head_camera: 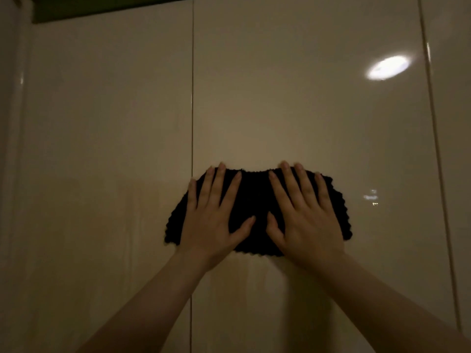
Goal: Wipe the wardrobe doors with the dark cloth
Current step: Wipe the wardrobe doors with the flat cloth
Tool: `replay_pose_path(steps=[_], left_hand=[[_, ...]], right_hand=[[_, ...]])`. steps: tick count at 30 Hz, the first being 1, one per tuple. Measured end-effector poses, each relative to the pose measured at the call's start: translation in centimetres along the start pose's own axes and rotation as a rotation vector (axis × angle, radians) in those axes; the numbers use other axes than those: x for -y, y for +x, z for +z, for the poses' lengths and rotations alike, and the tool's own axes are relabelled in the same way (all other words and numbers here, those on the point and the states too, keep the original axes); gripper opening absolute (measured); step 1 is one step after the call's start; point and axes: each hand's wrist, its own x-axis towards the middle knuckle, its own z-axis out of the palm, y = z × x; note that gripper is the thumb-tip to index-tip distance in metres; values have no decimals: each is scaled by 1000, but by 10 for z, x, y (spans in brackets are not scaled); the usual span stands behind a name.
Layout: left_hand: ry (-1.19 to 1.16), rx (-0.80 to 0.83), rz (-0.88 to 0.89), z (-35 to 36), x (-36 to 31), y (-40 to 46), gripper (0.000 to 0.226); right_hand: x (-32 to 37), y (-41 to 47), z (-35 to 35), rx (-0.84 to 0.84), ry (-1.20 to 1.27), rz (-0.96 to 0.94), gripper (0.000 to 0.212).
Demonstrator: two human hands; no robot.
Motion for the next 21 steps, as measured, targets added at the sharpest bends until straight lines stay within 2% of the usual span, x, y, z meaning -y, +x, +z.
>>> replay_pose_path(steps=[4,15,21], left_hand=[[0,-65,-8,-9,27,35,78],[38,-141,-52,-45,119,128,78],[25,-159,-46,-47,135,135,77]], right_hand=[[4,47,-1,-31,-13,-39,66],[36,183,-5,-104,-23,48,71],[43,198,-4,-122,-21,60,70]])
